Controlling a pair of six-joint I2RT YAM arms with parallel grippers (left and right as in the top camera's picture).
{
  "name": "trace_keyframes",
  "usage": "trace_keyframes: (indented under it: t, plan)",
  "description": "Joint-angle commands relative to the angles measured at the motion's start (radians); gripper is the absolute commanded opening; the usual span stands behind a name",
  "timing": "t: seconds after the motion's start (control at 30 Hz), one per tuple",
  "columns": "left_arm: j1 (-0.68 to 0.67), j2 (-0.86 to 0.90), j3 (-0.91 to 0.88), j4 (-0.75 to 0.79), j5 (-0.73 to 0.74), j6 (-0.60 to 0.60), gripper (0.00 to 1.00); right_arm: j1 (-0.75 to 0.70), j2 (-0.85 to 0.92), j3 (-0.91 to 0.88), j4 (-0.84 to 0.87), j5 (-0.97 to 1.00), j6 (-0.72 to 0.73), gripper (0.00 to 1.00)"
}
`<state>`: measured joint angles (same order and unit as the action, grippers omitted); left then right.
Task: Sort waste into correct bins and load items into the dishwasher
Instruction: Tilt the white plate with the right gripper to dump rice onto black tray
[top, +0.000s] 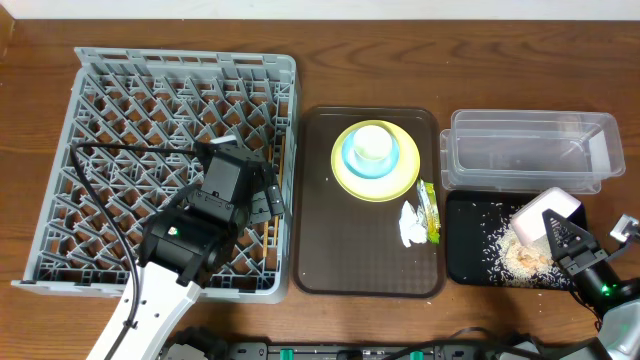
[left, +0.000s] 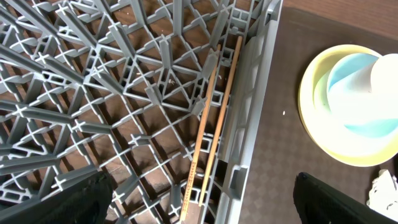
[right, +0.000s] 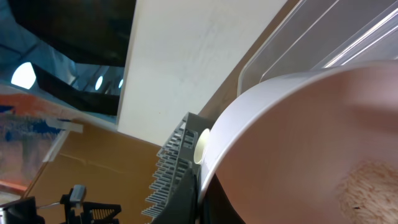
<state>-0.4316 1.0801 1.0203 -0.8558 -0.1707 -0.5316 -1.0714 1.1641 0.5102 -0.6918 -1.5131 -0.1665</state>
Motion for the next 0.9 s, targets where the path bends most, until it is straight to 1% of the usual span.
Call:
trace_keyframes:
  t: [0.0, 0.1, 0.13, 0.2, 0.27, 0.37, 0.43, 0.5, 0.63, 0.73, 0.8, 0.87]
  plan:
    - [0.007, -0.001, 0.005, 0.000, -0.008, -0.005, 0.94, -0.014, -0.001, -0.004, 0.004, -0.047, -0.033, 0.01]
    - [0.007, -0.001, 0.005, 0.000, -0.008, -0.005, 0.94, -0.014, -0.001, -0.004, -0.006, -0.047, -0.019, 0.01]
    - [0.007, -0.001, 0.005, 0.000, -0.008, -0.005, 0.94, -0.014, -0.001, -0.004, 0.019, -0.043, -0.024, 0.01]
    - [0.007, -0.001, 0.005, 0.000, -0.008, -0.005, 0.94, -0.014, -0.001, -0.004, 0.042, -0.037, 0.025, 0.01]
    - [0.007, -0.001, 0.005, 0.000, -0.008, -0.005, 0.94, -0.014, -0.001, -0.004, 0.062, -0.037, 0.031, 0.01]
    - [0.007, -0.001, 0.005, 0.000, -0.008, -0.005, 0.94, -0.014, -0.001, -0.004, 0.038, -0.039, 0.049, 0.01]
    - [0.007, -0.001, 0.005, 0.000, -0.008, -0.005, 0.94, -0.014, -0.001, -0.004, 0.012, -0.047, 0.049, 0.01]
    - [0.007, -0.001, 0.005, 0.000, -0.008, -0.005, 0.94, -0.014, -0.001, -0.004, 0.036, -0.042, 0.022, 0.01]
    - [0.007, -0.001, 0.005, 0.000, -0.008, -0.005, 0.94, -0.014, -0.001, -0.004, 0.018, -0.047, 0.057, 0.01]
    - [0.007, -0.001, 0.005, 0.000, -0.008, -0.005, 0.94, -0.014, -0.001, -0.004, 0.064, -0.042, 0.013, 0.01]
    - [0.007, -0.001, 0.005, 0.000, -0.008, -0.005, 0.94, -0.014, -0.001, -0.004, 0.056, -0.045, 0.071, 0.01]
    - [0.007, -0.001, 0.005, 0.000, -0.008, -0.005, 0.94, -0.014, -0.001, -0.004, 0.060, -0.047, 0.075, 0.01]
